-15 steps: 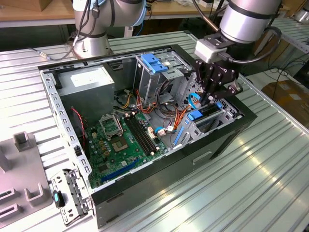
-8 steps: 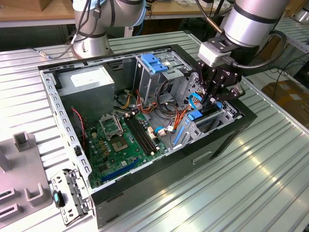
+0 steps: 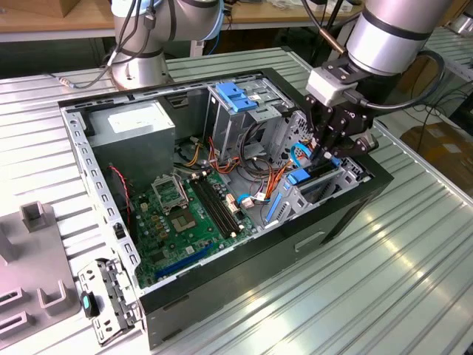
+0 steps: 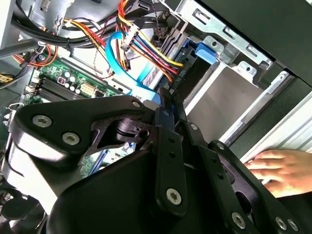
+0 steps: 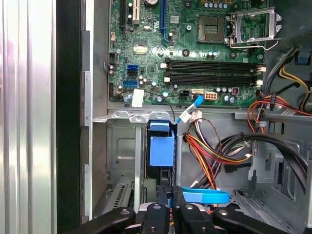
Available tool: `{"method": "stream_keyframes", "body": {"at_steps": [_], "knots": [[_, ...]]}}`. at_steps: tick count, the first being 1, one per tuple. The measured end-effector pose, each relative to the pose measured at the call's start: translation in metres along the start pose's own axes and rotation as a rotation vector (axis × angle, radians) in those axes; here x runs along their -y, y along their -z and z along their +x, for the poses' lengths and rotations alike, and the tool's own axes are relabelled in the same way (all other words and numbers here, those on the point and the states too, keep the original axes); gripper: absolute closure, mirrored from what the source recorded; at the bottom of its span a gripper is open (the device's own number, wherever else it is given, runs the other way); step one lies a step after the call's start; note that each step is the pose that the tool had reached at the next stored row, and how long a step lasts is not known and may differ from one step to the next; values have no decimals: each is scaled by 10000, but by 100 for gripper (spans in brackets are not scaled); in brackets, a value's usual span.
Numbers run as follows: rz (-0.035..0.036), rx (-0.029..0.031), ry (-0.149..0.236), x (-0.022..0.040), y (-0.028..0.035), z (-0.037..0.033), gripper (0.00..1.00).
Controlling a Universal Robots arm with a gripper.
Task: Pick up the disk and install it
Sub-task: 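Insert the first disk wire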
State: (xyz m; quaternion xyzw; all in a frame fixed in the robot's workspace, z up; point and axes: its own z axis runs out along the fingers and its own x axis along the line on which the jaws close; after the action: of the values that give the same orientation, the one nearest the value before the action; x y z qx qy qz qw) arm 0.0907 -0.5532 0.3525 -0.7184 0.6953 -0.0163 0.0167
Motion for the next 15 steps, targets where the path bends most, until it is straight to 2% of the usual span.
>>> {"method": "stream_keyframes", "body": {"at_steps": [2,4,11,12,15], "knots": [[46,-1,0,0,-5,0,84],[60,-1,0,0,-15,0,84],[62,1,-3,24,-26,1,84],[63,10,-2,25,-26,1,84],[69,105,-6,25,-29,1,84]]}}
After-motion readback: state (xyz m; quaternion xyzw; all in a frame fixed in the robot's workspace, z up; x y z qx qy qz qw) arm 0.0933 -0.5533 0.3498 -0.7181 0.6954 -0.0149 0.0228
